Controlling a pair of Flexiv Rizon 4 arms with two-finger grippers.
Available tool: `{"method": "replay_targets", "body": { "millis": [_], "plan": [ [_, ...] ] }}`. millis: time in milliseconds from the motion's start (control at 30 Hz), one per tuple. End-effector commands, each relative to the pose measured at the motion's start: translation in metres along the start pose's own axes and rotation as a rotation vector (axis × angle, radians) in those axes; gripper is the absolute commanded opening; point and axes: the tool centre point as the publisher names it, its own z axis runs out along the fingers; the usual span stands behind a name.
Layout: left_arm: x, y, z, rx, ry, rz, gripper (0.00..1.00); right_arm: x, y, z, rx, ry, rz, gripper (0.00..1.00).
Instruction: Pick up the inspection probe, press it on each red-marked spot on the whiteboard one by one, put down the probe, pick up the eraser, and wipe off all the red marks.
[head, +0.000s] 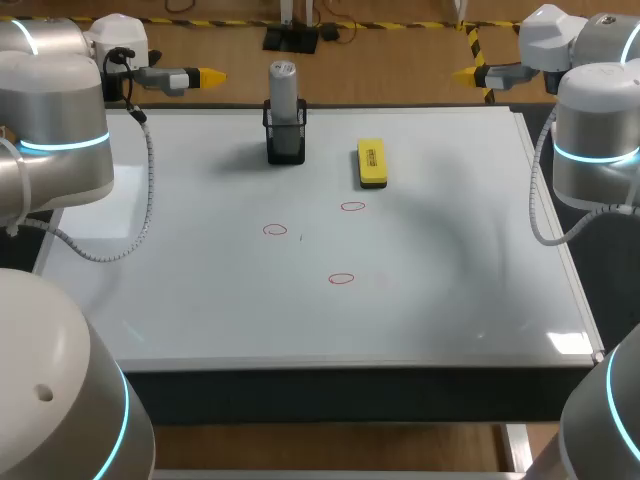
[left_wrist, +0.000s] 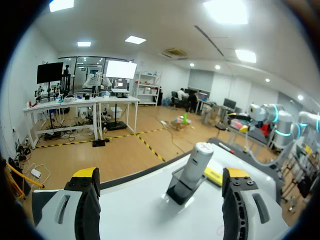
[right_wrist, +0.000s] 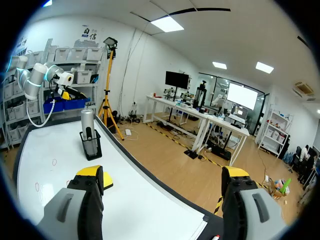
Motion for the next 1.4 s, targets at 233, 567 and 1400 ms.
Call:
{"method": "replay_targets", "body": {
  "millis": [233,567,1400],
  "plan": [
    [0.0,-0.001,-0.001,-0.003,0.001,-0.001,1.0,0.0,0.0,0.0,0.002,0.001,0.0,1.0],
    [0.0,-0.001,-0.001,-0.003,0.001,-0.001,1.0,0.0,0.0,0.0,0.002,0.001,0.0,1.0],
    [0.021,-0.002,0.033,0.112,0.483,0.192,1.0,0.0,0.0,0.0,0.002,0.001,0.0,1.0]
  ]
}}
